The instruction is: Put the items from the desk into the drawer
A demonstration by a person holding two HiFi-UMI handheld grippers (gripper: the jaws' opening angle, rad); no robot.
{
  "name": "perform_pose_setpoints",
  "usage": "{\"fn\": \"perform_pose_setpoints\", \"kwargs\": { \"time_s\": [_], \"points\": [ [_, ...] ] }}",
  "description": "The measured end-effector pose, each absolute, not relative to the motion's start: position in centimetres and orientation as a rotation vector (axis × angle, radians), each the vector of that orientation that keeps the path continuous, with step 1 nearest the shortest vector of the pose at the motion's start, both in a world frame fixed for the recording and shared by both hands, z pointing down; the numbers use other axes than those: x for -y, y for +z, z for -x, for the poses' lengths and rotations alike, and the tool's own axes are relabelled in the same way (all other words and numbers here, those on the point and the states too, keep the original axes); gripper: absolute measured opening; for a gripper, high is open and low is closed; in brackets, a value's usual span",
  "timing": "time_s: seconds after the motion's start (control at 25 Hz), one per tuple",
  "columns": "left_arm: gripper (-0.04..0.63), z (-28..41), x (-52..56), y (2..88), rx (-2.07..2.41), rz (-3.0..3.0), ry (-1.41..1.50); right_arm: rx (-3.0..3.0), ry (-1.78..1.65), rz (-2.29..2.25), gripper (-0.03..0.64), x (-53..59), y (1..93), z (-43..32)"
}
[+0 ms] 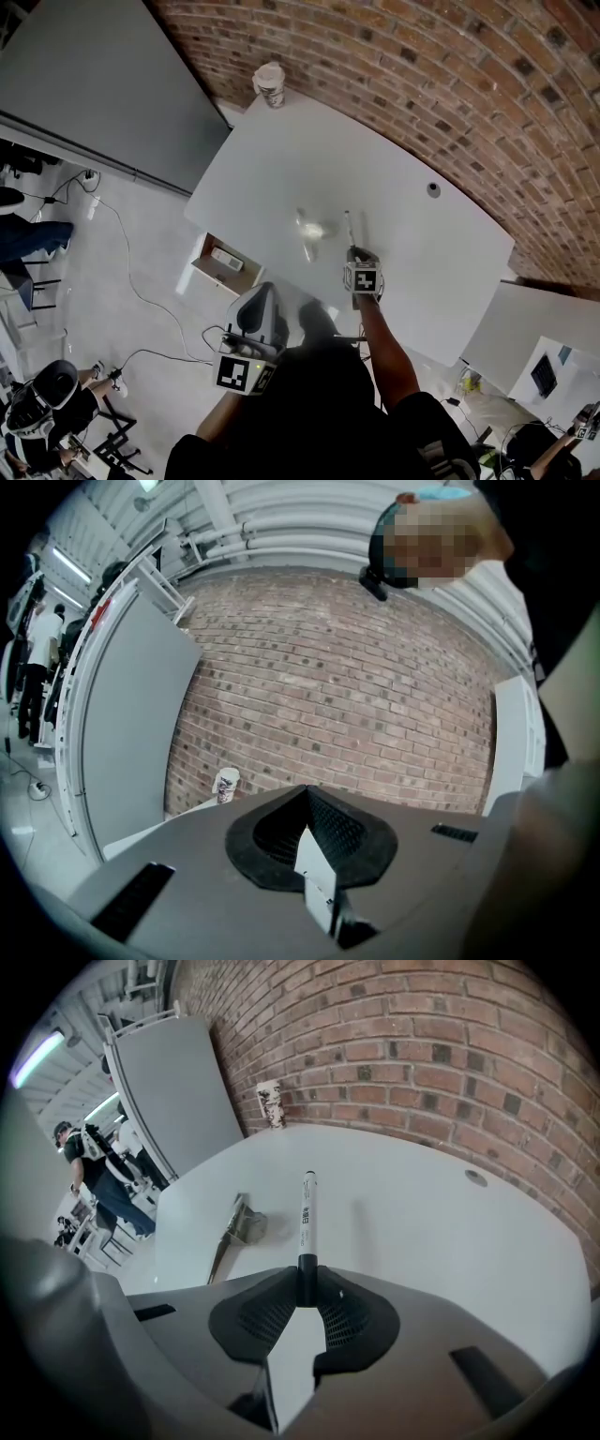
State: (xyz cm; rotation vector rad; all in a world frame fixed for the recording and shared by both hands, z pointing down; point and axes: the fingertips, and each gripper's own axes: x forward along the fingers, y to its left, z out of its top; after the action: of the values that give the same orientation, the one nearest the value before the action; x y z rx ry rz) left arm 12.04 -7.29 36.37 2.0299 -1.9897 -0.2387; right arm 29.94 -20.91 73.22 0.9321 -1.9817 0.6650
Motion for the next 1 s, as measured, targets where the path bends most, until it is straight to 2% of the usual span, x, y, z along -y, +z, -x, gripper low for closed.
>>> {"fn": "perform_pose_setpoints", "kwargs": {
  "time_s": [0.4,1.0],
  "points": [
    [0.002,-9.4,3.7,36.0,2.181,-1.887,-0.235,2.157,0.568,-0.809,0.060,19.2,67.3,-26.8],
    [0.002,3.0,-4.7,37.5,2.379,-1.636,-0.268,2.376,0.395,-0.472,0.060,10.1,60.2,-11.1]
  ]
}}
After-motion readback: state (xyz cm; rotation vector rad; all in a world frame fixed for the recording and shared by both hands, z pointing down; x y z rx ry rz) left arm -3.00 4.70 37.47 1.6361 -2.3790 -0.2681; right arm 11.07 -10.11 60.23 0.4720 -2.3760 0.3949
